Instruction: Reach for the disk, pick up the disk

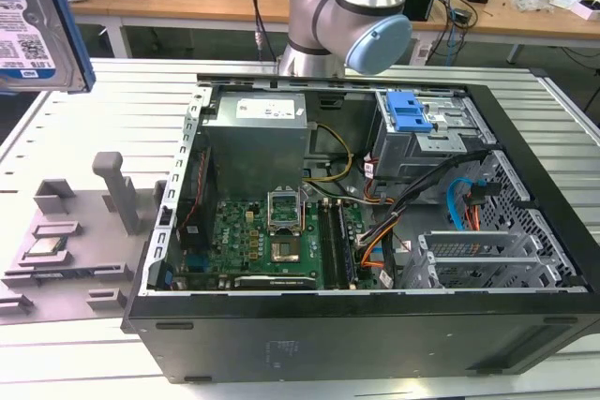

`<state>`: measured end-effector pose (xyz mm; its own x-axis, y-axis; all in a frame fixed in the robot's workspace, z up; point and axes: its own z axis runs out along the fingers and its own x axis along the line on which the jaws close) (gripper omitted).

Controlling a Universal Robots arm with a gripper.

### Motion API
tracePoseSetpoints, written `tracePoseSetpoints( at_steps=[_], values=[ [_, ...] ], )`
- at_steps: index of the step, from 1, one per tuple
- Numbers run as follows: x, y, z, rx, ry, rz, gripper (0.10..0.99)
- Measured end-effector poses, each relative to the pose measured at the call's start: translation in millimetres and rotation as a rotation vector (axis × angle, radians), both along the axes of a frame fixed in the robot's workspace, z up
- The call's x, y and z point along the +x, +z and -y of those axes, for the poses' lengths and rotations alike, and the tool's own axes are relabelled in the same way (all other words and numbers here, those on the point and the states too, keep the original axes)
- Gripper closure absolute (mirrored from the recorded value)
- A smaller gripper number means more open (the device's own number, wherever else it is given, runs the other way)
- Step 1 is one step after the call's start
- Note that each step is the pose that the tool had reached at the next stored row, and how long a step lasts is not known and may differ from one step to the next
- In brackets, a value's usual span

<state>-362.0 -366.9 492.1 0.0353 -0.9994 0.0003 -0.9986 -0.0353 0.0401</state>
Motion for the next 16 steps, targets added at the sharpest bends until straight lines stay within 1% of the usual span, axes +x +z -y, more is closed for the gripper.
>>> tracePoseSetpoints(
  at_steps=[1,3,6,7,9,13,14,16],
  values=[
    [6.4,0.0,0.0,0.000,0.000,0.0000,0.722],
    [13.7,0.1,0.0,0.000,0.000,-0.0001,0.722],
    [34.3,0.1,0.0,0.000,0.000,-0.0001,0.722],
    [37.9,0.0,0.0,0.000,0.000,0.0000,0.722],
    [50.5,0.1,0.0,0.000,0.000,-0.0001,0.722],
    [67.6,0.0,0.0,0.000,0.000,0.0000,0.722],
    [76.5,0.1,0.0,0.000,0.000,-0.0001,0.722],
    [87.4,0.0,0.0,0.000,0.000,0.0000,0.722]
  ],
)
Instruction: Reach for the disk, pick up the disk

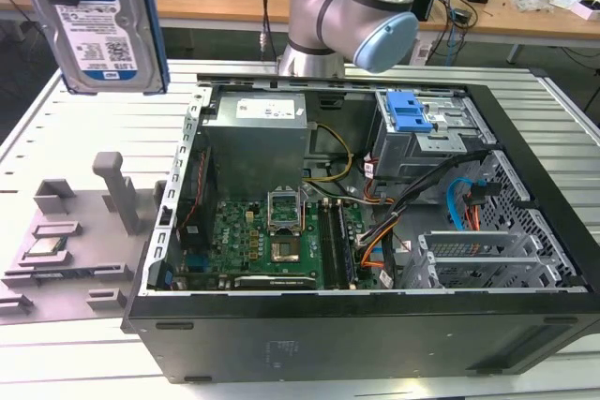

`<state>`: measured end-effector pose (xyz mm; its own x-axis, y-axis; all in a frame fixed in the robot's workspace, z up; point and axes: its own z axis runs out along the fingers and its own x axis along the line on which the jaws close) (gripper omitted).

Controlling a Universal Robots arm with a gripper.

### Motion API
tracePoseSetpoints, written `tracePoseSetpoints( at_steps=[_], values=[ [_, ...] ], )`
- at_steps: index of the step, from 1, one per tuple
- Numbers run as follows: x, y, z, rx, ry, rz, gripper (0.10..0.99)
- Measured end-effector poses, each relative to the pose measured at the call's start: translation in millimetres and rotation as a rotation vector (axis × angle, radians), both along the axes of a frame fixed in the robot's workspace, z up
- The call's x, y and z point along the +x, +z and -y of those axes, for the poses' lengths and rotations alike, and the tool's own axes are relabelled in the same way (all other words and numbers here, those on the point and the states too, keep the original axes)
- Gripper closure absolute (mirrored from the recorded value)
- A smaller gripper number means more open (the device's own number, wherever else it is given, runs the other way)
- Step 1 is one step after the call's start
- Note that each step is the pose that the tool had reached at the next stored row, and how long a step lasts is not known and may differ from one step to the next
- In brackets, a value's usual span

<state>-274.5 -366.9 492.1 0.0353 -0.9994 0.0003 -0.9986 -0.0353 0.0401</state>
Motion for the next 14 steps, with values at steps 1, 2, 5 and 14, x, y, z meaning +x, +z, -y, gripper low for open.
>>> tracePoseSetpoints(
  at_steps=[1,2,5,14],
  values=[
    [4.6,0.1,0.0,0.000,0.000,-0.0001,0.722],
    [8.6,0.1,0.0,0.000,0.000,-0.0001,0.722],
    [22.9,0.0,-0.1,0.000,0.000,0.0000,0.722],
    [72.7,0.0,-0.4,0.000,0.000,-0.0001,0.722]
  ],
)
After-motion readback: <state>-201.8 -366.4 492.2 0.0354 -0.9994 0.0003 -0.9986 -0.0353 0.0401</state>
